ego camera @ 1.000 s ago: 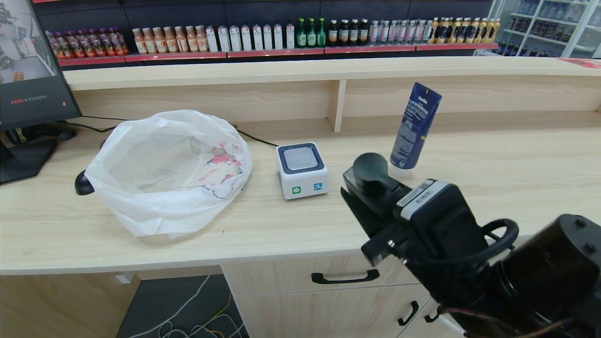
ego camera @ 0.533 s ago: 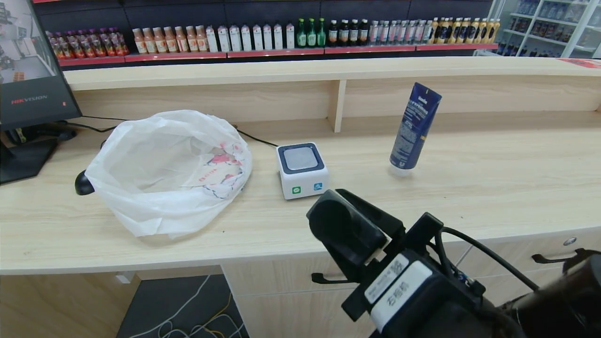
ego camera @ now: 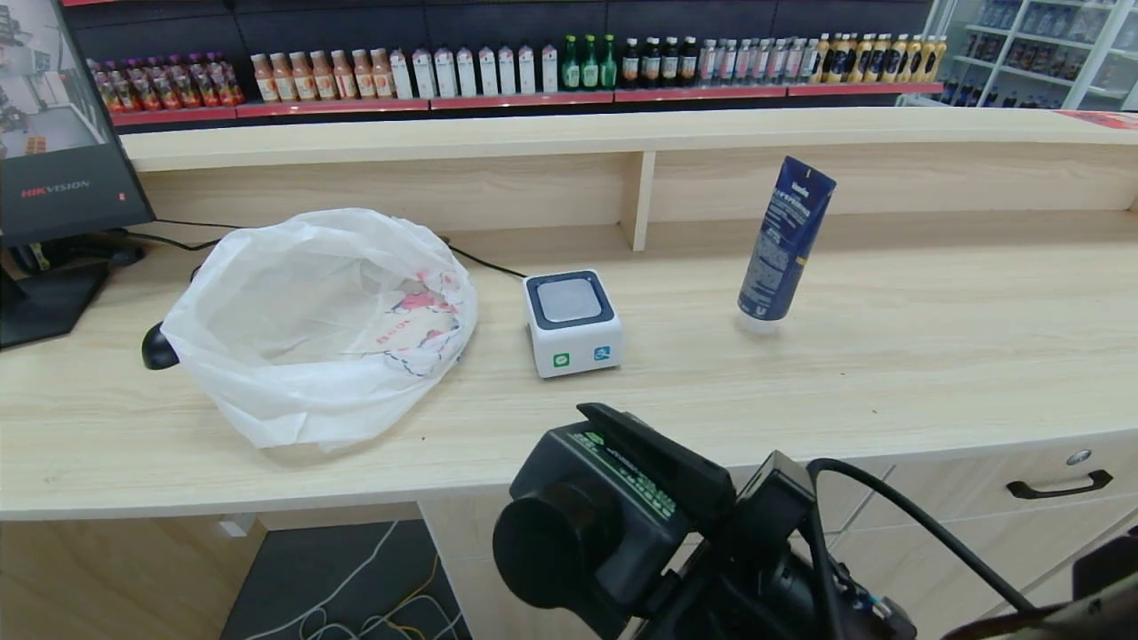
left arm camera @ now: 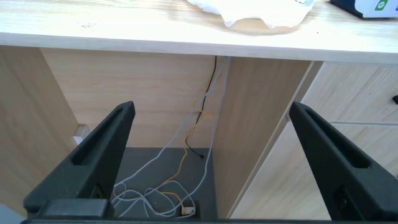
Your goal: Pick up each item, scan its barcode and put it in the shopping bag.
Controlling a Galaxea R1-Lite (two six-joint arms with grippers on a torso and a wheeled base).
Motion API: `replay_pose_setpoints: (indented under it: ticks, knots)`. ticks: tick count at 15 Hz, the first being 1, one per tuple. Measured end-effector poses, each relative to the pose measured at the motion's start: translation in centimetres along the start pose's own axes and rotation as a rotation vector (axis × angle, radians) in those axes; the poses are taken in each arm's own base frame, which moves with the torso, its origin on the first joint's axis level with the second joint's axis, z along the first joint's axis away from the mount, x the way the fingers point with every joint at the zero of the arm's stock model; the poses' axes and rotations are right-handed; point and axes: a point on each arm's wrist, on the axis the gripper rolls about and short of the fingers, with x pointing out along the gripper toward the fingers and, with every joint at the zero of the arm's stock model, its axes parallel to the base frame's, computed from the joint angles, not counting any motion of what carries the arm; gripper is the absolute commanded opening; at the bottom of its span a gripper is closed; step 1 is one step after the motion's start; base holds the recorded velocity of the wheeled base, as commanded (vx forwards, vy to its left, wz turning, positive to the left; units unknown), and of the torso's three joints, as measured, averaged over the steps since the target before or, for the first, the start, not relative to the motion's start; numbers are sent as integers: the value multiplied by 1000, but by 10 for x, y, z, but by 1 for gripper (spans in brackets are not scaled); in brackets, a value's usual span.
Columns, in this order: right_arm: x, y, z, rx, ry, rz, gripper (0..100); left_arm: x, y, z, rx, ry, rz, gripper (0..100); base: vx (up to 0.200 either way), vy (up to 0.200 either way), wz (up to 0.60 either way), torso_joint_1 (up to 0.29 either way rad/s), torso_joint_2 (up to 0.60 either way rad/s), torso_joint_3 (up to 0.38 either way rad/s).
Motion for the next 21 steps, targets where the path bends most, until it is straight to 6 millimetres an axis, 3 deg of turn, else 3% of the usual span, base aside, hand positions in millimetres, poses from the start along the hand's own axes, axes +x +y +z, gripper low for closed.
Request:
replay_pose_setpoints:
  ticks: [8,21]
  knots:
    - [-19,16,-16,-189,8,123,0,0,0,0,0,0,0,100,0,0,0,0,0,0]
    - [-33,-5,-9,-441,-47,73,0,0,0,0,0,0,0,100,0,0,0,0,0,0]
